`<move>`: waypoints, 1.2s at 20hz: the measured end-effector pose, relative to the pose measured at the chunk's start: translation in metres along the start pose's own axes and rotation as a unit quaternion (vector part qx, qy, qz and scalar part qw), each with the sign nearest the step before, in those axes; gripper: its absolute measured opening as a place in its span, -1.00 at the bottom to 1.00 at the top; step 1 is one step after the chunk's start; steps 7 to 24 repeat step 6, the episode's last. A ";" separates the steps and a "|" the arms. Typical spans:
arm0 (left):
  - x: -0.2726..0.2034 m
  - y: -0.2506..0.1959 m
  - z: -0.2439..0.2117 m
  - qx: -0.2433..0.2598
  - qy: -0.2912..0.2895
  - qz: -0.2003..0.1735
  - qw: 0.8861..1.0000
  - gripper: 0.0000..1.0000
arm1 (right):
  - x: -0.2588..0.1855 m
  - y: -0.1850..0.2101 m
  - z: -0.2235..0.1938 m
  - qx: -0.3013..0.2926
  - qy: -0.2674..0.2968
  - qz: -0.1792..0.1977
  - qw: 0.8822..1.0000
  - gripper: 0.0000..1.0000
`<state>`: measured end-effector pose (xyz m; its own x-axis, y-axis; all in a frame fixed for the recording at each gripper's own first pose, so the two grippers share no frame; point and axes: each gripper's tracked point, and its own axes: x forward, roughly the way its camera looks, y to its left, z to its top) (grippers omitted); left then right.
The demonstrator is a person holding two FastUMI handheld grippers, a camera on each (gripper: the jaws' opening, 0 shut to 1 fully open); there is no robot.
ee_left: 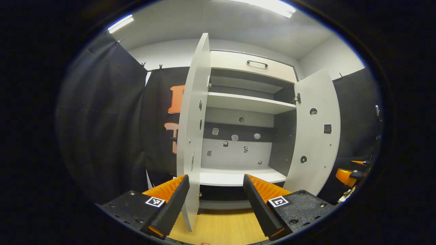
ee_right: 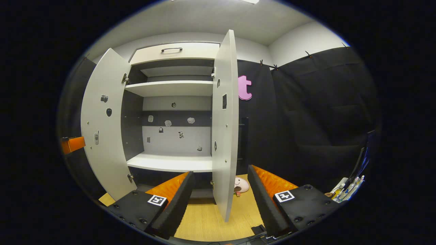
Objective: Open the right door of the double-door shoe cabinet with the right hand, and open the left door with the left hand.
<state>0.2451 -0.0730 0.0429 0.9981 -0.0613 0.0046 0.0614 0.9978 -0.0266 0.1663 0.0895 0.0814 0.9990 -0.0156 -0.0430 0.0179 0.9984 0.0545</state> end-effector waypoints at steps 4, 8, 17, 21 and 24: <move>0.001 0.003 0.000 -0.003 0.001 0.011 1.000 0.90 | -0.001 0.001 0.001 -0.001 -0.002 0.002 1.000 0.87; 0.002 0.004 0.000 -0.006 0.000 0.015 1.000 0.90 | 0.000 0.001 0.002 -0.001 -0.003 0.002 1.000 0.87; 0.002 0.004 0.000 -0.006 0.000 0.015 1.000 0.90 | 0.000 0.001 0.002 -0.001 -0.003 0.002 1.000 0.87; 0.002 0.004 0.000 -0.006 0.000 0.015 1.000 0.90 | 0.000 0.001 0.002 -0.001 -0.003 0.002 1.000 0.87; 0.002 0.004 0.000 -0.006 0.000 0.015 1.000 0.90 | 0.000 0.001 0.002 -0.001 -0.003 0.002 1.000 0.87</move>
